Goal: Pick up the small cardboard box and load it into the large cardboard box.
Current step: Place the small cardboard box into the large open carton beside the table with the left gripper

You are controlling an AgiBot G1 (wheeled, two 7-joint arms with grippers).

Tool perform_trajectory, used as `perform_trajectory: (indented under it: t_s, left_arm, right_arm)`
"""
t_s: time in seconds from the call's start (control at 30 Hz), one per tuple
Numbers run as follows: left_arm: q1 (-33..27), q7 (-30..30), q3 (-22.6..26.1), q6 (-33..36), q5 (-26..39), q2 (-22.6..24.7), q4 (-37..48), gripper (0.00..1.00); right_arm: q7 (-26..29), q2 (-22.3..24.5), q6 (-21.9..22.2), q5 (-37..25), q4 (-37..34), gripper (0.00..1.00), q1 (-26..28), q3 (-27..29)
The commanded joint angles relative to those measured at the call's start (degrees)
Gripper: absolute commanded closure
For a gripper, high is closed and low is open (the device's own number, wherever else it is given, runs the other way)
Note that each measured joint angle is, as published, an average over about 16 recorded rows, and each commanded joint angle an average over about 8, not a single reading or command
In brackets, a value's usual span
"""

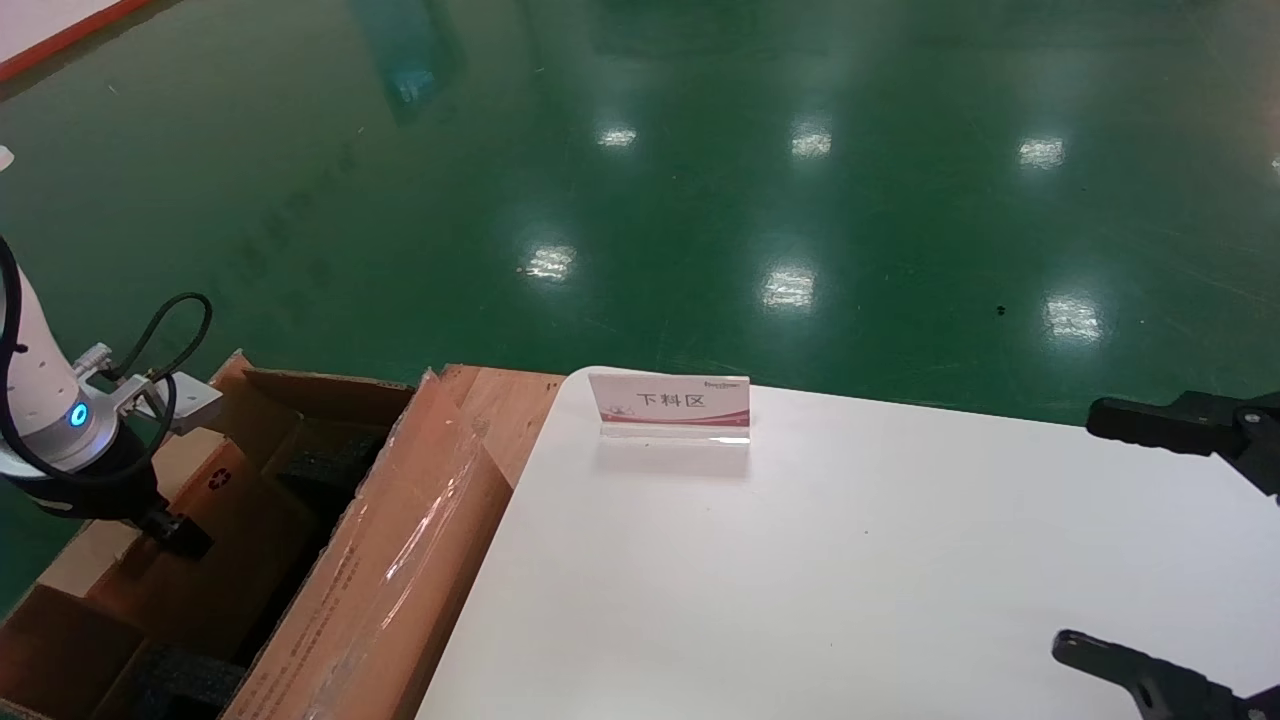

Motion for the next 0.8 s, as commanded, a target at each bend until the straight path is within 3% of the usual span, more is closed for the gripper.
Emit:
perform_trajectory:
  t_s: [0.03, 0.8]
  left_arm:
    - [0.05, 0.03, -0.02, -0.02, -0.07, 0.02, 0.08, 0.0]
    - [-0.51, 0.1, 0.02, 0.04, 0.56, 0.25, -0.57, 0.0]
  right_arm:
    - [0.0, 0.0, 0.0, 0.0, 0.0, 0.0, 0.0, -0.01]
    - [0.01, 0.0, 0.01, 0.0, -0.01, 0.0, 0.0, 0.03]
